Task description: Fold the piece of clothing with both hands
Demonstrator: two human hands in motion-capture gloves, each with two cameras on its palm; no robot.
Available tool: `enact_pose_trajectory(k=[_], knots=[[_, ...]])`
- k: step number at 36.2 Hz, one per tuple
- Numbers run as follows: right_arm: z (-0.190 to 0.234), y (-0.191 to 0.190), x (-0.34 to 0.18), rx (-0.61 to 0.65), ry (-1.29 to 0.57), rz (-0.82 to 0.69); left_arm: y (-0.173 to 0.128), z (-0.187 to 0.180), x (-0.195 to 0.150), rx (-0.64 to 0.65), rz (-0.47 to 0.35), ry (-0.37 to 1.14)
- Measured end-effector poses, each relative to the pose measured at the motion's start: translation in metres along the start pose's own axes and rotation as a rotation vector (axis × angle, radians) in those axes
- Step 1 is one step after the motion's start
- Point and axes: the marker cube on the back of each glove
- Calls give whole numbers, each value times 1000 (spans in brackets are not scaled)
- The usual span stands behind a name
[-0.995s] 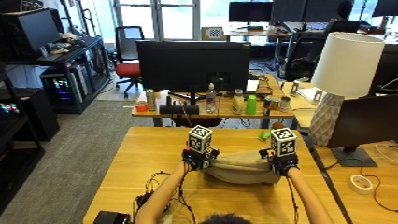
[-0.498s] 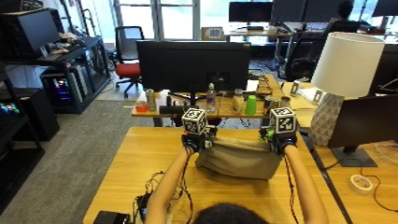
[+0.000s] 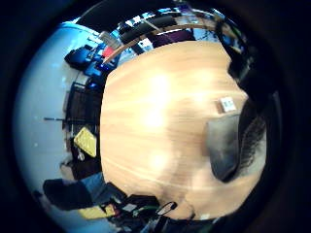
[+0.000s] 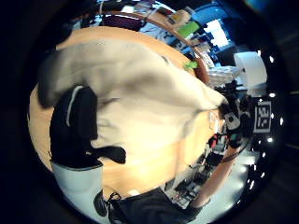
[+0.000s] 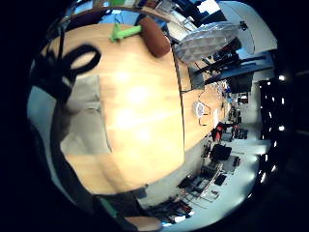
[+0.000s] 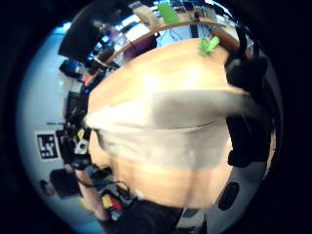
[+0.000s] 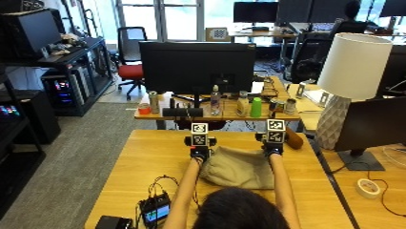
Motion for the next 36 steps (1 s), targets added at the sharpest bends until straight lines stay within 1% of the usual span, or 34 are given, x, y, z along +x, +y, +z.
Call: enact_pose_trajectory(k=[1, 3, 5, 8, 12, 16, 18, 20, 22, 24, 27, 30, 33, 36], knots=[[8, -4, 7, 21, 13, 19, -4, 8, 7, -2, 9, 20], [21, -10, 18, 35, 30, 47, -5, 20, 16, -47, 21, 43], [29, -9, 22, 28, 29, 53, -1, 26, 15, -90, 12, 36], [36, -8, 26, 30, 28, 57, 3, 30, 11, -100, 4, 35], [34, 0, 33, 11, 21, 55, 10, 25, 10, -105, 30, 63], [20, 11, 46, -5, 46, 38, 20, 8, 13, -72, 74, 81], [14, 21, 52, -62, 56, 40, 28, -2, 21, -55, 122, 106], [13, 34, 56, -163, 44, 39, 35, -7, 30, -50, 161, 128], [18, 47, 56, -275, 17, 32, 41, -6, 34, -54, 173, 124], [30, 54, 55, -345, -4, 16, 47, 2, 40, -69, 196, 130], [57, 56, 56, -399, 33, 11, 55, 23, 51, -105, 229, 137], [82, 56, 54, -452, 54, 1, 65, 44, 57, -185, 241, 122], [103, 59, 48, -517, -20, -8, 70, 62, 59, -242, 241, 82], [121, 56, 43, -535, -75, -18, 70, 76, 58, -256, 237, 52]])
